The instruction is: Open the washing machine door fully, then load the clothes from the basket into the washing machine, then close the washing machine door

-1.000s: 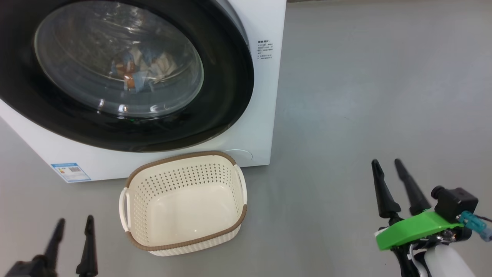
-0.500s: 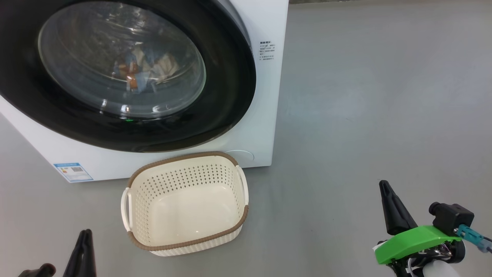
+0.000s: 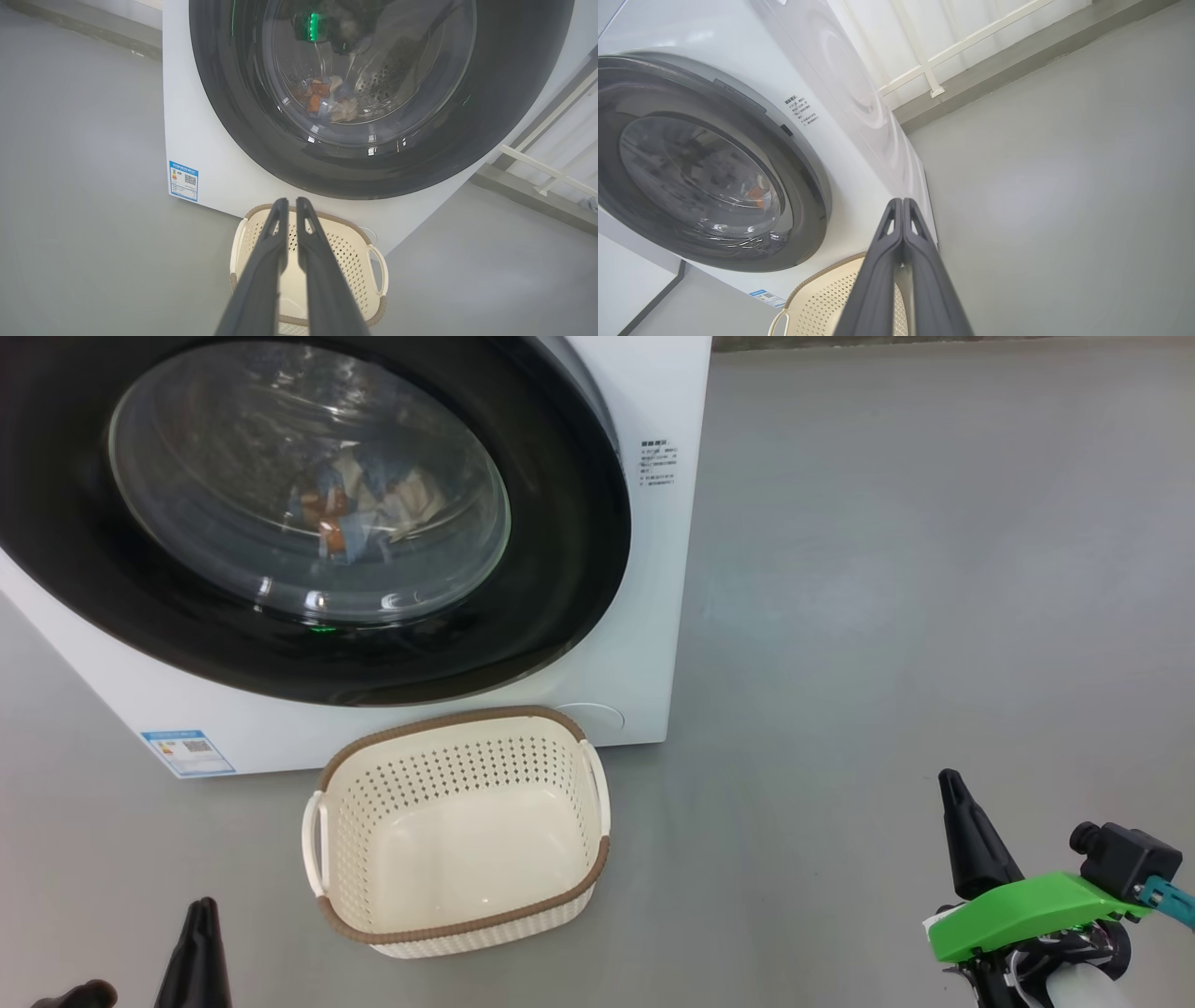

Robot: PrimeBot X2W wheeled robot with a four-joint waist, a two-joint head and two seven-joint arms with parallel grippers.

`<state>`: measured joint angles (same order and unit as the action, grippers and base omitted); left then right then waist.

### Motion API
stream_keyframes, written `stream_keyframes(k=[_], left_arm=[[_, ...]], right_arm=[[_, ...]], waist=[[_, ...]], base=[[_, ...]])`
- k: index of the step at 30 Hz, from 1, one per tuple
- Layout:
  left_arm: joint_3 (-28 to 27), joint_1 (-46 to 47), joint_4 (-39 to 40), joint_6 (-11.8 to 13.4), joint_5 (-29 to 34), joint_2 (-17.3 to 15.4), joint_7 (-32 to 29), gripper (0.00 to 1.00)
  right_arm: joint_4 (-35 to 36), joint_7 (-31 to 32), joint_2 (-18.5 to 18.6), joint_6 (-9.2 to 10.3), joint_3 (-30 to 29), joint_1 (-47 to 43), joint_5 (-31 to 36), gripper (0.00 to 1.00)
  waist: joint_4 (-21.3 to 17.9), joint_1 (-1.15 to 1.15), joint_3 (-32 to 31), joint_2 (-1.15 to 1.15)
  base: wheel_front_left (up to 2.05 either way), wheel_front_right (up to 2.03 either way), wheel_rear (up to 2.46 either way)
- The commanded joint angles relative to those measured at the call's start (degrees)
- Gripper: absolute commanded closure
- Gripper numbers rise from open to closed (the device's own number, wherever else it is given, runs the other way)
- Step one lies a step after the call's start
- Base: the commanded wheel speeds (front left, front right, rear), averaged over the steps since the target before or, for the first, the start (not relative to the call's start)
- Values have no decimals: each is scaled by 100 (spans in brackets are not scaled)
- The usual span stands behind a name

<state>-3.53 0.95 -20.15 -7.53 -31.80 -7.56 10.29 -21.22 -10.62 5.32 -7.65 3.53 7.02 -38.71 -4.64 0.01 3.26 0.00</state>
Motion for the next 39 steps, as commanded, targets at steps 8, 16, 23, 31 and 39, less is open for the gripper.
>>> stream_keyframes(k=[8, 16, 23, 31, 39], left_arm=[[-89, 190, 224, 1, -599, -20, -157, 100], [-105, 215, 254, 1, -1017, 17, -274, 100], [-122, 241, 284, 2, -1439, 55, -393, 100], [-141, 271, 318, 2, -1917, 98, -527, 100], [-160, 300, 353, 2, -2398, 142, -662, 100]], right_arm=[[210, 145, 11, 5, -94, 84, -540, 100], [249, 260, -4, 5, -157, 70, -916, 100], [289, 376, -19, 6, -222, 57, -1294, 100], [335, 510, -37, 7, -296, 42, -1722, 100], [380, 644, -56, 8, -372, 26, -2151, 100]], waist=[[41, 0, -27, 0], [73, 0, -49, 0], [106, 0, -71, 0], [143, 0, -95, 0], [181, 0, -120, 0]], base=[[0, 0, 0], [0, 0, 0], [0, 0, 0], [0, 0, 0], [0, 0, 0]])
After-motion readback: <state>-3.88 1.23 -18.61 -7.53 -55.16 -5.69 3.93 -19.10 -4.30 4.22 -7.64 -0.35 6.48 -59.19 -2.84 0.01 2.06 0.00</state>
